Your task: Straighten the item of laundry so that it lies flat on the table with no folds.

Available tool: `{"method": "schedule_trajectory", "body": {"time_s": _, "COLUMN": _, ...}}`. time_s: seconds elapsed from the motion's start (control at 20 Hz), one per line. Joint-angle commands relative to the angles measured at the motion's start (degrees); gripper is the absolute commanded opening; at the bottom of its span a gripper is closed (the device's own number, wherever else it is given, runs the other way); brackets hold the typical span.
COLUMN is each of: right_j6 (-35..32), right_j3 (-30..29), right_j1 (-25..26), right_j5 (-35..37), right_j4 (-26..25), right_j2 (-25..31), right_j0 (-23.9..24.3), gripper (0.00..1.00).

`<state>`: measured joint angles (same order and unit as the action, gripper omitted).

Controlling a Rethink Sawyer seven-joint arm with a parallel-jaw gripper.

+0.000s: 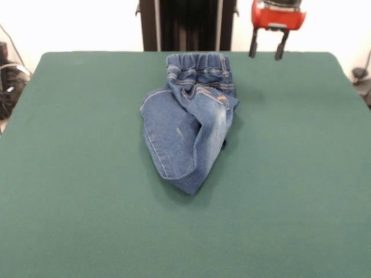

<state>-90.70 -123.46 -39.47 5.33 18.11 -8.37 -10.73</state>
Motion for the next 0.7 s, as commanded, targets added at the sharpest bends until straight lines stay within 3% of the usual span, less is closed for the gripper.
{"method": "schedule_trajectory", "body": {"time_s": 0.05, "right_j6": -20.18, "right_j3": 1.97, "right_j1": 0.12, "right_j5": 6.17, "right_j4": 8.78, "right_j2": -0.91, "right_j0": 1.55, "gripper": 1.0}}
{"method": "schedule_trajectory", "body": {"time_s": 0.35, "right_j6": -21.99, "right_j3": -1.69, "right_j1": 5.53, "right_j5": -5.43, "right_j4": 9.01, "right_j2": 7.41, "right_j0": 11.25, "gripper": 1.0}}
{"method": "schedule_trajectory", "body": {"time_s": 0.7, "right_j6": -25.12, "right_j3": -1.38, "right_j1": 9.97, "right_j5": -11.46, "right_j4": 7.21, "right_j2": 10.34, "right_j0": 15.57, "gripper": 1.0}}
